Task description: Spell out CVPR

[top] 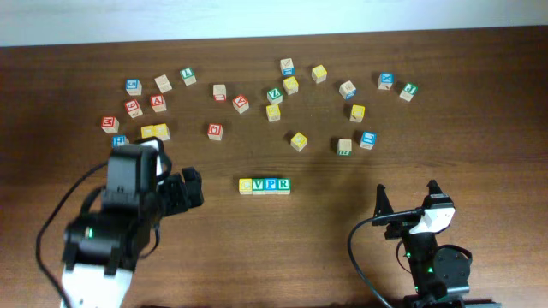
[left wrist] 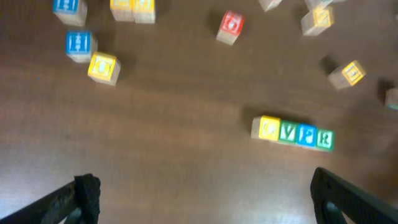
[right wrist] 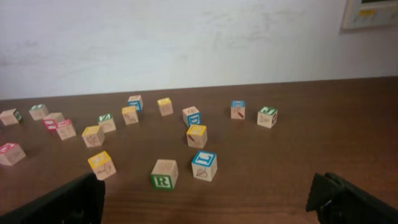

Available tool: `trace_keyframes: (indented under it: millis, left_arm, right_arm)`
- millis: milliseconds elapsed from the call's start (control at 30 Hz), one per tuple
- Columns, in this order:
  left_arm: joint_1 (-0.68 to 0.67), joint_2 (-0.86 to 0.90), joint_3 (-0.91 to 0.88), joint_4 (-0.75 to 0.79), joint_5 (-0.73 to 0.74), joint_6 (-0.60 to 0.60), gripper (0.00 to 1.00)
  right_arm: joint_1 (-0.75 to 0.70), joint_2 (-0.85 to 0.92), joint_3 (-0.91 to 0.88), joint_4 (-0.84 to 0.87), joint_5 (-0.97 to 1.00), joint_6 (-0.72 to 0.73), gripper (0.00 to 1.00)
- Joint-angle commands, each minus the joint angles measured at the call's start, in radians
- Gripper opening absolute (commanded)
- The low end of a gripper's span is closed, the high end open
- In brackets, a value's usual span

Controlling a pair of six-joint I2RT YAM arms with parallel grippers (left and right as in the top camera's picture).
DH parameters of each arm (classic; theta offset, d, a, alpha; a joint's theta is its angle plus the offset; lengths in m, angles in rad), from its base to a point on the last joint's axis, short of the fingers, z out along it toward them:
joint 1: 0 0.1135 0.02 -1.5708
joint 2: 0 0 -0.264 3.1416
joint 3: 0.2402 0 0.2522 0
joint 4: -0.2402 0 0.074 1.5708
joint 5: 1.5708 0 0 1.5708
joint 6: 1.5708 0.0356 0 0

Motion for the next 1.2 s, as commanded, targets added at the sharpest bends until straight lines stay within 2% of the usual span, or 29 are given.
trace_keyframes:
  millis: [0, 100, 200, 300, 367, 533, 667, 767, 800, 967, 1133, 1167]
  left_arm:
    - [-0.002, -0.24, -0.215, 0.06, 0.013, 0.056, 0.99]
    - [-0.002, -0.431, -0.32, 0.06, 0.009, 0.056, 0.99]
    - [-0.002, -0.449, -0.325, 0.061, 0.008, 0.066, 0.99]
    - [-0.002, -0.525, -0.33, 0.078, 0.018, 0.179, 0.99]
    - [0.022, -0.61, -0.388, 0.164, 0.109, 0.303, 0.99]
    - [0.114, -0.846, -0.69, 0.493, 0.167, 0.31, 0.99]
    - [0.148, -0.932, -0.789, 0.632, 0.241, 0.443, 0.99]
    - [0.156, -0.963, -0.859, 0.755, 0.227, 0.446, 0.99]
    - [0.157, -0.986, -0.921, 0.873, 0.227, 0.446, 0.99]
    - [0.174, -0.995, -1.013, 1.094, 0.207, 0.446, 0.99]
    - [0.175, -0.995, -1.037, 1.017, 0.18, 0.426, 0.99]
    - [0.175, -0.995, -1.037, 0.946, 0.096, 0.313, 0.99]
  right_arm:
    - [-0.008, -0.009, -0.005, -0.005, 0.002, -0.001, 0.98]
    - [-0.008, -0.009, -0.005, -0.005, 0.002, -0.001, 0.98]
    - [-0.008, -0.009, -0.005, -0.005, 0.002, -0.001, 0.98]
    - [-0.008, -0.009, -0.005, -0.005, 0.002, -0.001, 0.98]
    - [-0.008, -0.009, -0.005, -0.005, 0.002, -0.001, 0.98]
    - [-0.008, -0.009, -0.005, -0.005, 0.002, -0.001, 0.98]
    - [-0.008, -0.009, -0.005, -0.005, 0.002, -0.001, 0.98]
    - [-0.008, -0.009, -0.005, -0.005, 0.002, -0.001, 0.98]
    - [-0.008, -0.009, -0.005, -0.005, 0.002, -0.001, 0.98]
    - [-0.008, -0.009, -0.005, -0.005, 0.002, -0.001, 0.98]
    - [-0.008, -0.009, -0.005, -0.005, 0.002, -0.001, 0.98]
    - [-0.008, -0.009, -0.005, -0.005, 0.002, -0.001, 0.98]
